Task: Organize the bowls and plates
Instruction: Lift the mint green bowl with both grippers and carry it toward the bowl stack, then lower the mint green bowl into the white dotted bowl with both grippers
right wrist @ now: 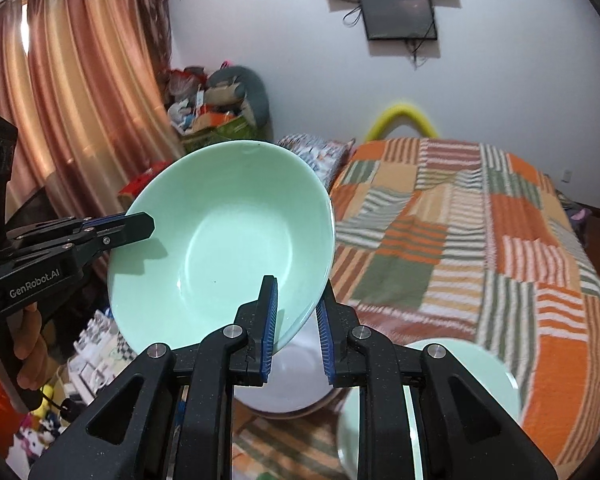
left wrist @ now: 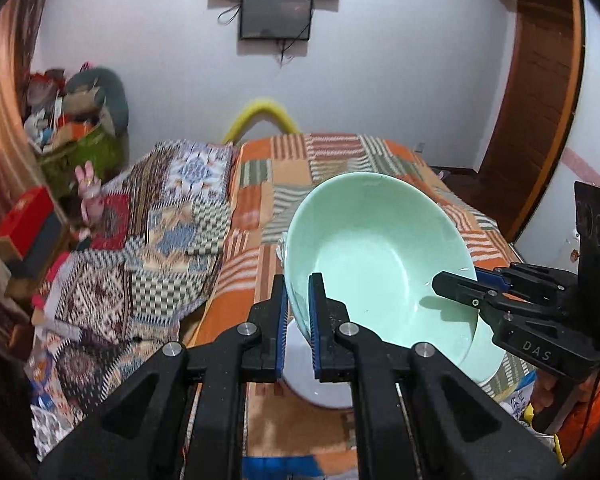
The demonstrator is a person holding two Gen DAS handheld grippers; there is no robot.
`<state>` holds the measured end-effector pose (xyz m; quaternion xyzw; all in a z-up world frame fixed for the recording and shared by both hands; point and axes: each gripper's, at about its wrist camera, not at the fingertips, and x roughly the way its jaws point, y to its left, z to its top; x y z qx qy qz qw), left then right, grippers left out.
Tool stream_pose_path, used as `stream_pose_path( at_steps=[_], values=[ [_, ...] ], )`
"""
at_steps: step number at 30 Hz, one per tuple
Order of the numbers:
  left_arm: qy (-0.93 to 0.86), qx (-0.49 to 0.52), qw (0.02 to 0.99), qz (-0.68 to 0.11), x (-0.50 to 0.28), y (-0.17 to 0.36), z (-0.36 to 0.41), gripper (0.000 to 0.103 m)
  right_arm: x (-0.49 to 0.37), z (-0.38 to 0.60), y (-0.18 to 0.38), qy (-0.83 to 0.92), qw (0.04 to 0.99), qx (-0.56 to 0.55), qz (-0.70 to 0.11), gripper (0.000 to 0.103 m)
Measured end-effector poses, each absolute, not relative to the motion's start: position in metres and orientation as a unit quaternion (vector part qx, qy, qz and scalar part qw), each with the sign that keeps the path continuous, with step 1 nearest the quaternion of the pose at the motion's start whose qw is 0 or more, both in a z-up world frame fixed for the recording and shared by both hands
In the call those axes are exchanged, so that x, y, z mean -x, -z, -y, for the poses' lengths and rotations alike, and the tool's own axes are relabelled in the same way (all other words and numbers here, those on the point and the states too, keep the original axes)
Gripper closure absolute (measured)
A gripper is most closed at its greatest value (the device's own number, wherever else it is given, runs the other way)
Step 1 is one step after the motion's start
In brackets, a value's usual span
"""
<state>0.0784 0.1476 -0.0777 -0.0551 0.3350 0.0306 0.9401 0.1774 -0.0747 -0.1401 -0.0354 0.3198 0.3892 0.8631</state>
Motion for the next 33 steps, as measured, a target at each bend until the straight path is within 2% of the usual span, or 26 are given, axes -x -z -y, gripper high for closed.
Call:
stream_pose_path(
  at_steps=[22, 33],
  values=[
    [-0.022, 0.126, 0.894, -0.429, -0.105, 0.189, -0.168, 0.094, -0.178, 0.051, 0.21, -0.361, 0.833, 0.059, -0.414, 0.086],
    [-0.024, 0.14, 0.877, -0.46, -0.117, 0.22, -0.169, 0.094, -0.181, 0.049, 0.228, -0.352, 0.825, 0.069, -0.436, 0.086]
  ],
)
